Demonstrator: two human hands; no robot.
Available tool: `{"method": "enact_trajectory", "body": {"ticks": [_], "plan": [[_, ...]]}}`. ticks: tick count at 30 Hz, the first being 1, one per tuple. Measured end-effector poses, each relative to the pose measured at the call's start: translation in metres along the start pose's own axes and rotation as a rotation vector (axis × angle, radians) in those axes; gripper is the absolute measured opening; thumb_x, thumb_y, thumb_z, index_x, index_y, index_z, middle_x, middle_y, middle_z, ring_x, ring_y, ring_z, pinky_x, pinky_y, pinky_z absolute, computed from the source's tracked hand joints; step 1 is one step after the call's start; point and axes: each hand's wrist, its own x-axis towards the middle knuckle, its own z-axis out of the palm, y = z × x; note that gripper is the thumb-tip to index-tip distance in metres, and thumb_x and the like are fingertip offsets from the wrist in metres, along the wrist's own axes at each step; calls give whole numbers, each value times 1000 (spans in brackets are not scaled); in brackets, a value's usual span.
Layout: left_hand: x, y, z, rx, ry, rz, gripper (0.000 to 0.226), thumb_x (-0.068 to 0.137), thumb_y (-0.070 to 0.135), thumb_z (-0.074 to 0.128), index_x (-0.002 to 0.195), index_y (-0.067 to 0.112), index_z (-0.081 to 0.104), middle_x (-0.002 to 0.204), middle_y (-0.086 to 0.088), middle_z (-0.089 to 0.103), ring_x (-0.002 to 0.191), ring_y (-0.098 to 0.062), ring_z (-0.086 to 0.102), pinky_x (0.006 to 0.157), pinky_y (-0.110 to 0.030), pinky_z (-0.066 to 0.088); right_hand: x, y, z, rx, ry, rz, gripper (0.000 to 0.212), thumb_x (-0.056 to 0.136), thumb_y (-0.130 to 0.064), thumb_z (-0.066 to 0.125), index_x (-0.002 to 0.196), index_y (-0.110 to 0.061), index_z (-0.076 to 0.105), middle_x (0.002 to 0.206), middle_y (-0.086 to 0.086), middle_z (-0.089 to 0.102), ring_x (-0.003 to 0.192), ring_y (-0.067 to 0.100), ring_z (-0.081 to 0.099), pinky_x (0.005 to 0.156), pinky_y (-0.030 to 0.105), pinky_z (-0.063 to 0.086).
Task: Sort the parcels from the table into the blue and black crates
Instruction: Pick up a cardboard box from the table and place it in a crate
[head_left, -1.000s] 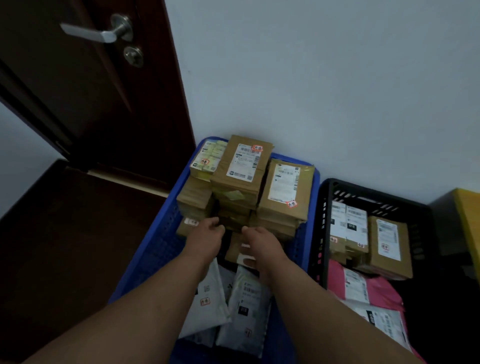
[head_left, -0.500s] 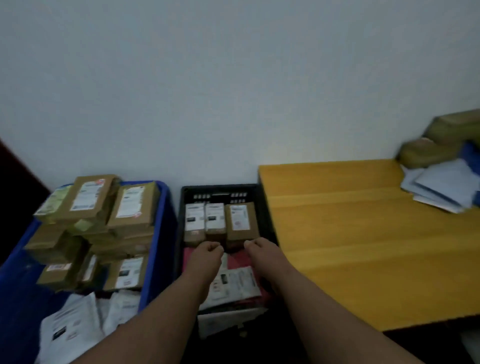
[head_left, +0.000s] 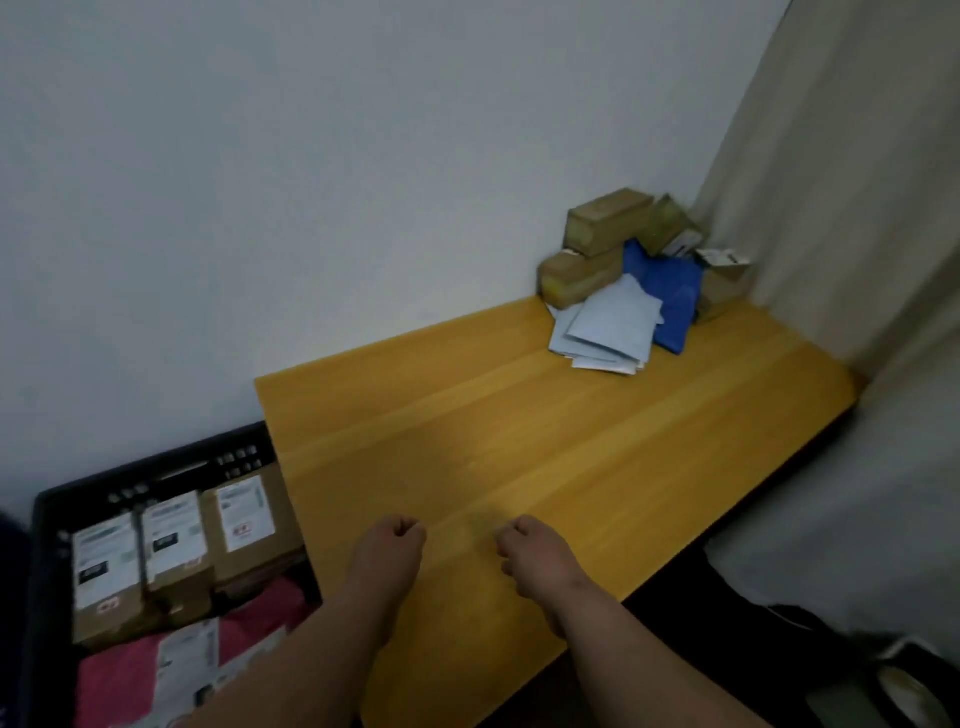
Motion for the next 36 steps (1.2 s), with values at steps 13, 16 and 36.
{"method": "enact_trajectory", "body": {"ticks": [13,16,36], "plan": [[79,122,95,17,-77,48,32,101,35,46,126,16,52,126,-11,53,113,-30,53,98,-48,45,81,-22,-139,26,70,26,27,102,-33,42,113,-14,57,117,9,59,104,26,58,79,40,44],[91,141,128,11,-19,49,27,101,32,46,118,15,56,117,-10,57,103,-28,55,95,-47,47,109,-21,-177,-8,21,11,23,101,-33,43,106,-15,55,114,6,57,103,24,56,77,33,39],[168,277,216,-114,196,89,38,100,39,45,131,17,49,124,-7,53,111,-29,54,99,-49,46,257,-117,-309,192,-46,-49,28,102,-37,40,109,-13,54,96,8,57,82,21,54,72,34,44]]}}
